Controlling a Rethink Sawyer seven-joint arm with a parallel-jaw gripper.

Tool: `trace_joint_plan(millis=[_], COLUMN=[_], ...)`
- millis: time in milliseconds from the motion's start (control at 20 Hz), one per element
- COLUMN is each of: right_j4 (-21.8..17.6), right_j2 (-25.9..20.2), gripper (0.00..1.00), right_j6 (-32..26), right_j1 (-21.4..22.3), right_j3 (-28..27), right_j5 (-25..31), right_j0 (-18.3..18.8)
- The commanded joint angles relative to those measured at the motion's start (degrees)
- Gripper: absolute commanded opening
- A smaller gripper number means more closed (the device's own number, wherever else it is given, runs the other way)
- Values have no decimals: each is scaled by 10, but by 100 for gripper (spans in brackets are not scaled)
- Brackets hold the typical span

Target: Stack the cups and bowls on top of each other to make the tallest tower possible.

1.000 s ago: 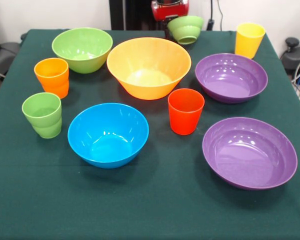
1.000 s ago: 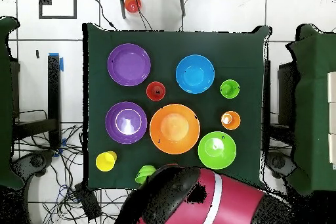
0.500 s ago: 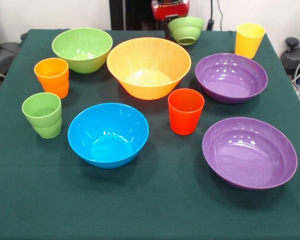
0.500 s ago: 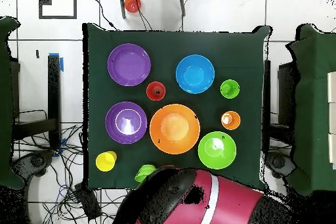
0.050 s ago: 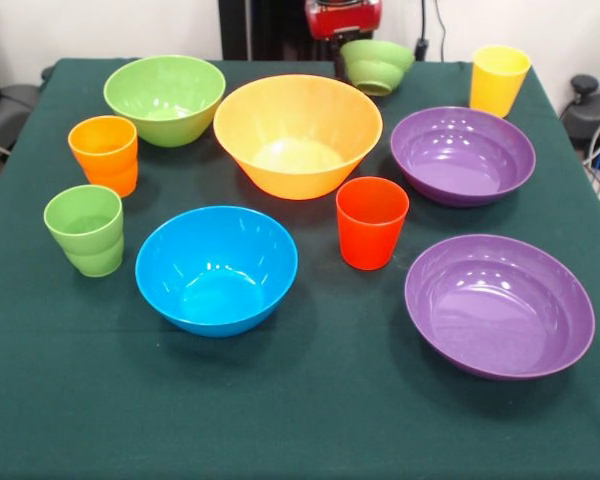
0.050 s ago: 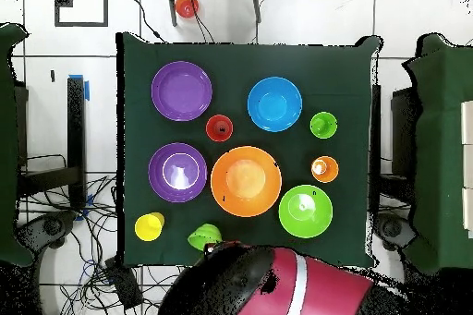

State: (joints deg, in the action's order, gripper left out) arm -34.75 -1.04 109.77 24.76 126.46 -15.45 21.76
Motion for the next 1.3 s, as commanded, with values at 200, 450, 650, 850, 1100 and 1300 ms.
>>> trace_joint_plan(millis=[200, 450, 650, 850, 1100, 1300], right_j4=[44, 33, 20, 15, 15, 13], right_j2=[-68, -44, -63, -95, -118, -140], gripper=[0, 0, 0, 0, 0, 0], right_j6=[69, 59, 49, 54, 58, 53], right_j1=[45, 49, 66, 67, 80, 106], right_j3=[-75, -90, -101, -99, -82, -61], right_j5=[24, -8, 23, 38, 47, 64], right_j0=[-37, -61, -49, -20, 3, 21])
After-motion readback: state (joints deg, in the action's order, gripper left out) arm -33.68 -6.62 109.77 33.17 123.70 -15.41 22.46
